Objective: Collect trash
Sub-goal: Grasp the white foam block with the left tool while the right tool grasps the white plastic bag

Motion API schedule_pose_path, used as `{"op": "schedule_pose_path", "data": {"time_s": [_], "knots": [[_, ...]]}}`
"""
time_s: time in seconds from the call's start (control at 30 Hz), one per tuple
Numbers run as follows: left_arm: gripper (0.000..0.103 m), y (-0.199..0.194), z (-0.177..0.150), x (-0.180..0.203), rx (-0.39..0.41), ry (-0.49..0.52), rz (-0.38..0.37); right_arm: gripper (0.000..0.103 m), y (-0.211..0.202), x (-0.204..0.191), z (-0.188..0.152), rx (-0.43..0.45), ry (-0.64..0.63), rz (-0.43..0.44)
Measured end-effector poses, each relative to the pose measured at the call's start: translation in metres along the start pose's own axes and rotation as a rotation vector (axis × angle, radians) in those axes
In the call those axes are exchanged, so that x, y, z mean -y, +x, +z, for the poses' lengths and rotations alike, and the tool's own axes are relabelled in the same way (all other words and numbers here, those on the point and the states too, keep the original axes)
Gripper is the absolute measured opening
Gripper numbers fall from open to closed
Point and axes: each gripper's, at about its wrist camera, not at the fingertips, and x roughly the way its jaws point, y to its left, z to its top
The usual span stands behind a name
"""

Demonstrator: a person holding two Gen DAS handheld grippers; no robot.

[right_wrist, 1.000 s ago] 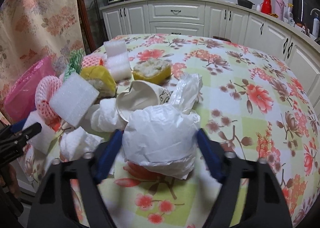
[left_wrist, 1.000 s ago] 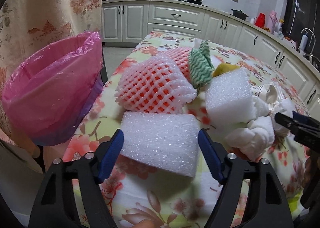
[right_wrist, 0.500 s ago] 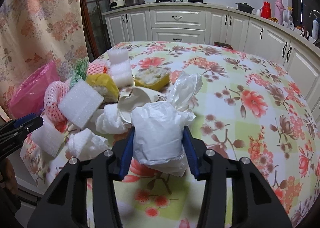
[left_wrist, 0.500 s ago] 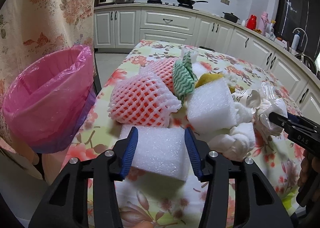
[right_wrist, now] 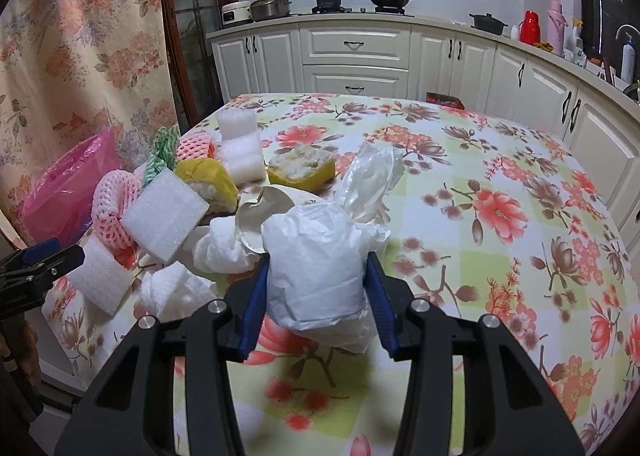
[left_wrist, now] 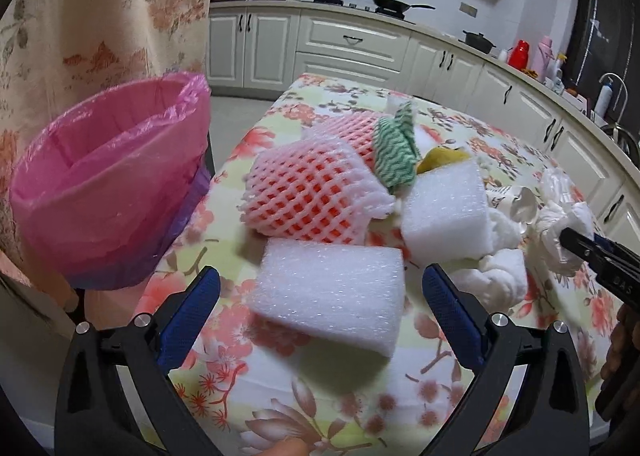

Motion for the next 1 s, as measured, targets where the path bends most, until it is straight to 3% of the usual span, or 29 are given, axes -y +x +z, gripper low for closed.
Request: {"op": "schedule_pose_path", "data": {"time_s": [0.17,0.2,0.23,0.63,0.7,0.93,1.0], "knots": [[0.093,0.014,-0.002,-0.007,-0.048,-0.034,-0.044,0.045,-0.003,-0.002,0.001,0.02,-0.001,-0.002],[0.09,0.016,-0.003,-0.007,-0.054,-0.029,-0.045,0.045,-0.003,-0.002,0.002,0.02,-0.001,-0.002],[0.08,0.018,-0.004,-0.006,-0.061,-0.024,-0.046,0.045,-0.003,-0.002,0.002,0.02,0.001,-0.002],[0.077,0.005,-0.002,0.002,-0.045,0.008,-0.089,0.045,-0.014,-0.003,0.011,0.052,-0.002,-0.002],[0.042,-0.001,0.001,0.002,-0.033,0.006,-0.096,0.045,-0.017,-0.004,0.013,0.06,-0.005,-0.002],[0.044,-0.008,0.013,-0.009,-0.018,-0.016,-0.098,0.045,-0.022,-0.013,0.025,0.076,-0.023,0.011],[0.072,-0.003,0.01,-0.01,-0.03,-0.018,-0.089,0.045,-0.021,-0.014,0.025,0.074,-0.024,0.009]]}}
